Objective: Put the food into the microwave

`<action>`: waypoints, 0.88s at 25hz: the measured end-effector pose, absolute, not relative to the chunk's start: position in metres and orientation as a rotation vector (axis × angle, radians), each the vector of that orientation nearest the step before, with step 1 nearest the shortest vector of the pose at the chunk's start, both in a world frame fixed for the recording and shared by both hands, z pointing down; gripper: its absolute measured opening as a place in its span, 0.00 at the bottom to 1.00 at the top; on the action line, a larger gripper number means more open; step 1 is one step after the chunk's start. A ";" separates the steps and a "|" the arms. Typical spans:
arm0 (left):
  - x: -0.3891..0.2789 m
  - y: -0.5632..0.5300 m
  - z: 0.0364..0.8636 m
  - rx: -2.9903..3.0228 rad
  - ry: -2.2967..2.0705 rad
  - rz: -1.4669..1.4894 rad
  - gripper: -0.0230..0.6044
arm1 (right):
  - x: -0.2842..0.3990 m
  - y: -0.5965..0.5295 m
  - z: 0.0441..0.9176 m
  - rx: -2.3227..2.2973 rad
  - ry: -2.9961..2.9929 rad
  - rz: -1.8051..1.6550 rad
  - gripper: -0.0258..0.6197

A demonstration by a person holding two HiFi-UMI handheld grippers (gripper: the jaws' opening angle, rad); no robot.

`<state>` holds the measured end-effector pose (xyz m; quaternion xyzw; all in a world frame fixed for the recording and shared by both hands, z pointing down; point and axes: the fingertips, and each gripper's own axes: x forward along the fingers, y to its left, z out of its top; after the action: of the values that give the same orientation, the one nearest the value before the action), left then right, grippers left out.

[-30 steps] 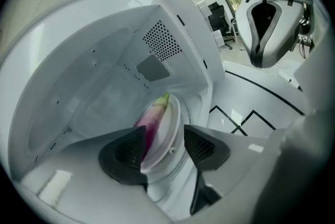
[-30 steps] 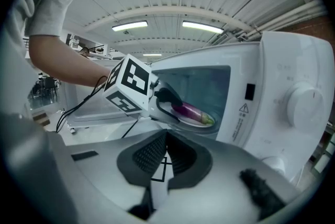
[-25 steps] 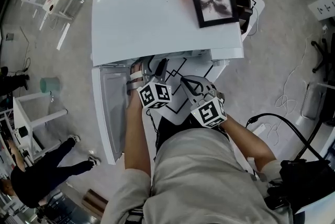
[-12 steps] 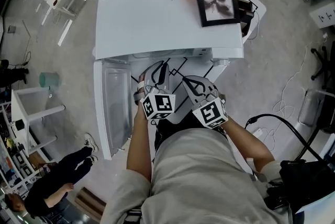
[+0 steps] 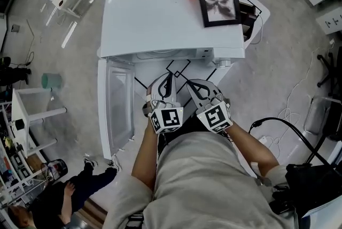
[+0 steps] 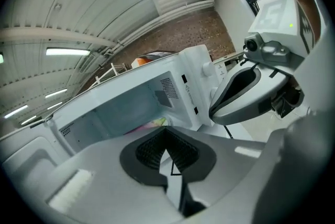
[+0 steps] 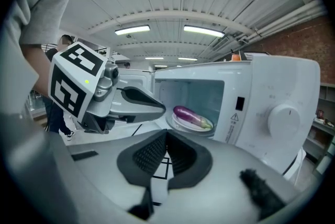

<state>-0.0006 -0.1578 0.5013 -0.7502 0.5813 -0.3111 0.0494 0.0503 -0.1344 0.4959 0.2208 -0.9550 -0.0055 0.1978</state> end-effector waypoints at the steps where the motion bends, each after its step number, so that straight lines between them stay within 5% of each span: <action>1: -0.001 -0.155 0.501 -2.300 1.804 -0.925 0.05 | 0.052 -0.133 0.495 0.618 -2.675 -0.017 0.06; 8: 0.018 -0.131 0.489 -2.592 1.975 -0.604 0.05 | 0.061 -0.125 0.488 0.642 -2.709 0.032 0.06; 22: 0.043 -0.106 0.483 -2.667 1.970 -0.558 0.05 | 0.085 -0.119 0.465 0.692 -2.740 -0.007 0.06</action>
<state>0.0431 -0.1063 0.4834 -0.7884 0.5823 -0.1648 -0.1103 0.0847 -0.1192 0.4649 0.2418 -0.9575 -0.0026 0.1572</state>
